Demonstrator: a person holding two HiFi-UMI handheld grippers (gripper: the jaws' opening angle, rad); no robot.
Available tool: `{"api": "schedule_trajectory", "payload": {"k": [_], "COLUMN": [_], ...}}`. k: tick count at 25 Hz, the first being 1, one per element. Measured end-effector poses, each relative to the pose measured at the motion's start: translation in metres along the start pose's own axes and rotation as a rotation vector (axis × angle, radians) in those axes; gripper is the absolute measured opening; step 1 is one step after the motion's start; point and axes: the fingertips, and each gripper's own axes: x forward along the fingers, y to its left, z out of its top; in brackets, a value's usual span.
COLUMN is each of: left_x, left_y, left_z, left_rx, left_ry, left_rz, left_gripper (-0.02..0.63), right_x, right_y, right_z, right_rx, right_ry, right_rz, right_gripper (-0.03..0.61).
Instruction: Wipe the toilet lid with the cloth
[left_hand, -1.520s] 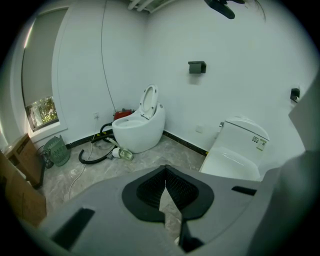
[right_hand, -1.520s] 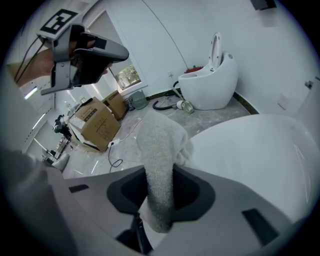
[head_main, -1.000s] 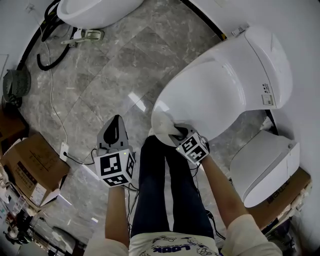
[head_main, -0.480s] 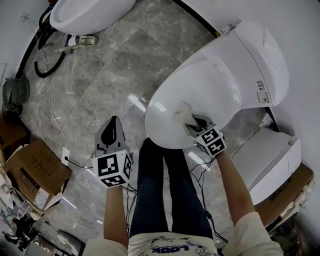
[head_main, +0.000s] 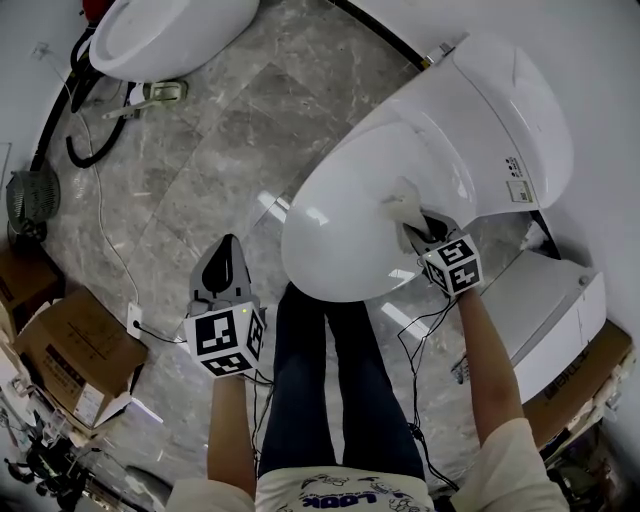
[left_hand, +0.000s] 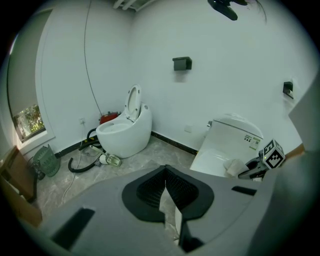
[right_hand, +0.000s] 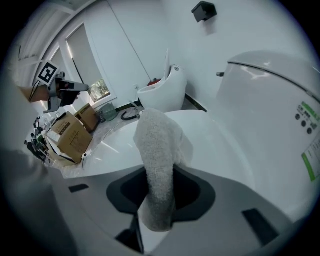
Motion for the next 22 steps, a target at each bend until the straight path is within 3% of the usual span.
{"api": "schedule_trajectory", "payload": {"k": [9,16,22], "left_x": [0.004,0.006,0.009], "left_y": [-0.011,-0.015,-0.017], "left_z": [0.003,0.004,0.005], "left_rx": [0.023,0.04,0.049], "left_ry": [0.008,0.012,0.016], "left_rz": [-0.012,-0.025,-0.036], "left_gripper": [0.008,0.008,0.008], "right_x": [-0.024,-0.036,-0.046], "right_y": [-0.058,-0.078,-0.093], "right_z": [-0.012,-0.024,-0.038], "right_rx": [0.097,0.123,0.206], "right_ry": [-0.025,-0.02,-0.032], "right_rz": [-0.118,-0.189,-0.263], "right_gripper": [0.112,0.115,0.117]}}
